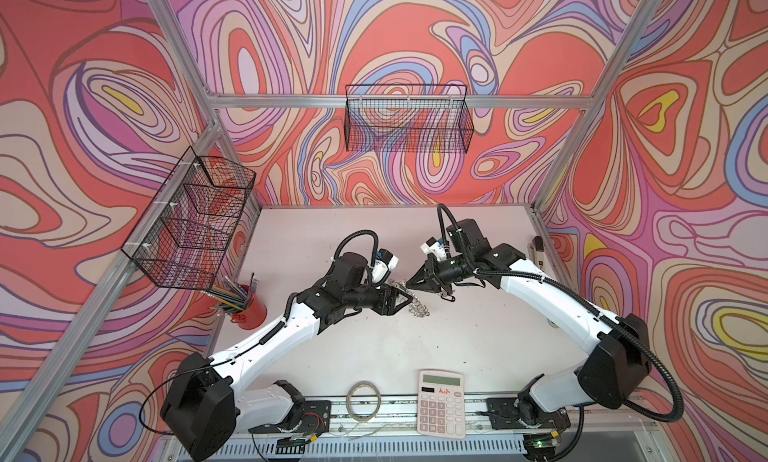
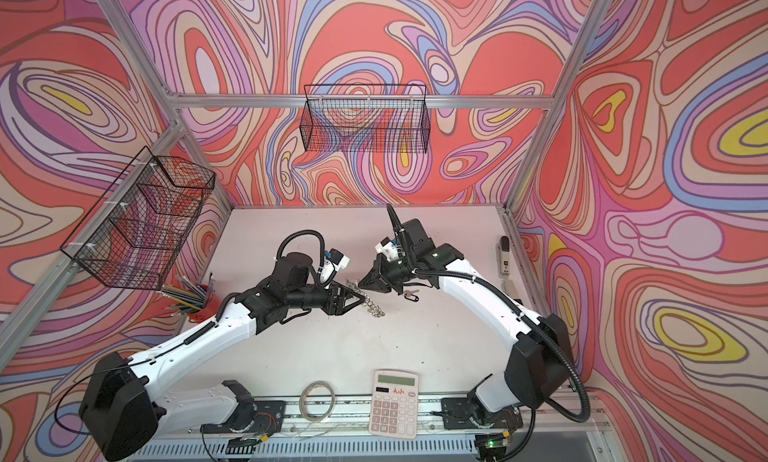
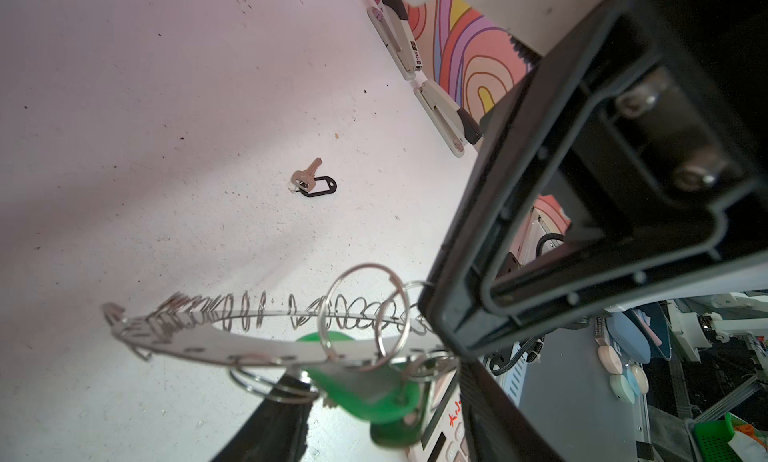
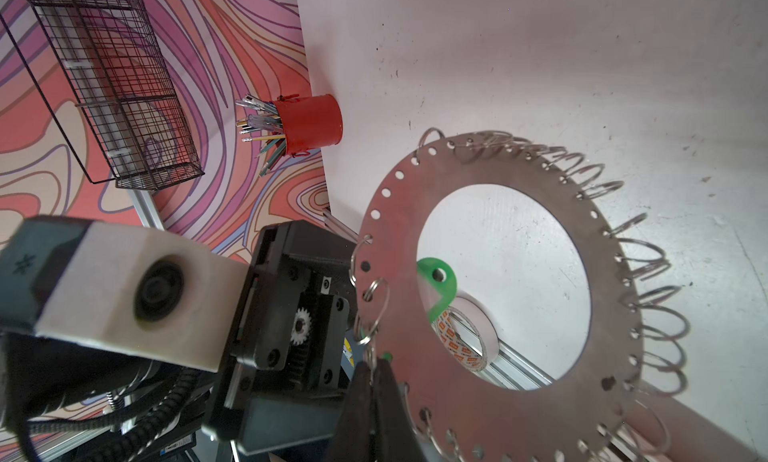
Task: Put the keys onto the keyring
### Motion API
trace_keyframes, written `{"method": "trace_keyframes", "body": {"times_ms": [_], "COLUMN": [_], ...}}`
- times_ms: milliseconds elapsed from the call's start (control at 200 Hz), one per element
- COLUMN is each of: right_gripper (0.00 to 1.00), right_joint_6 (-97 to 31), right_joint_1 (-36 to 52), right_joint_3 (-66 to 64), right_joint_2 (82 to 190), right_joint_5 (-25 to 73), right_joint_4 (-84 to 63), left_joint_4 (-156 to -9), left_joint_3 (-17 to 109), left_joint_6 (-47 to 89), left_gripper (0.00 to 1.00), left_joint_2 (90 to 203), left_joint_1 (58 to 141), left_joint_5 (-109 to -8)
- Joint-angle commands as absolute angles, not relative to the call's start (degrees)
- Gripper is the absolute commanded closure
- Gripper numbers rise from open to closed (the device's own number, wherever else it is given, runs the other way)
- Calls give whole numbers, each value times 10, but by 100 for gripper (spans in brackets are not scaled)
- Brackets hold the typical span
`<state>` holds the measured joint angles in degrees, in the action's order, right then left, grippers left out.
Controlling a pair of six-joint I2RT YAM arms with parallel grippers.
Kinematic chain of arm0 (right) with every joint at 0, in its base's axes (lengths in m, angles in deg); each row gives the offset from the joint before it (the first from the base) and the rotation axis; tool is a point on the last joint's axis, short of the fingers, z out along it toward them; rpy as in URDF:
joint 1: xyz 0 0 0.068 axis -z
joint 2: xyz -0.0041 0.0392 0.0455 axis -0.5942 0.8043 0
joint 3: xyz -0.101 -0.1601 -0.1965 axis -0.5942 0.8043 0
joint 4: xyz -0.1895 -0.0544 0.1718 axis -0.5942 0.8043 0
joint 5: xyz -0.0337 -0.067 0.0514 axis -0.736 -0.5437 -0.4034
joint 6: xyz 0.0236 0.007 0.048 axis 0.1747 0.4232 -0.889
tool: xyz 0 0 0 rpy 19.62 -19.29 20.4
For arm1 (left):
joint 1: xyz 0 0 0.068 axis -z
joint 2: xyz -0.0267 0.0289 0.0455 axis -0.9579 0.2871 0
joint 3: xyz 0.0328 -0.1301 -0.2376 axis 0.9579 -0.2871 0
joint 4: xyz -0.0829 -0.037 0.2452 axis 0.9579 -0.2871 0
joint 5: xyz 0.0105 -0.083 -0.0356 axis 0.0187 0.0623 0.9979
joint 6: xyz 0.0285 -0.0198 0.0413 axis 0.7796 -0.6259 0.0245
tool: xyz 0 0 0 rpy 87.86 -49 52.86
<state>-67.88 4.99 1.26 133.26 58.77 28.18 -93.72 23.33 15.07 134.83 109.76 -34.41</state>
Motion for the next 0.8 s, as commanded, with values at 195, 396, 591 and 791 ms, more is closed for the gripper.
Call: {"method": "trace_keyframes", "body": {"times_ms": [195, 396, 591, 791], "right_gripper": [100, 100, 100, 100], "right_joint_6": [-680, -673, -662, -630], "right_joint_1": [52, 53, 59, 65], "right_joint_3": [18, 19, 11, -13], "right_joint_2": [1313, 1317, 1319, 1325], "right_joint_5": [604, 605, 605, 602], "right_joint_4": [268, 269, 274, 313], "left_joint_4": [-932, -943, -972, -984], "left_joint_3": [238, 234, 230, 219], "left_joint_6": [147, 141, 147, 142], "left_gripper": [74, 91, 97, 98], "left_joint_2": [1351, 1338, 1328, 1319], "left_joint_1": [1099, 1099, 1099, 1098], "left_joint_5": [-343, -342, -349, -364]}}
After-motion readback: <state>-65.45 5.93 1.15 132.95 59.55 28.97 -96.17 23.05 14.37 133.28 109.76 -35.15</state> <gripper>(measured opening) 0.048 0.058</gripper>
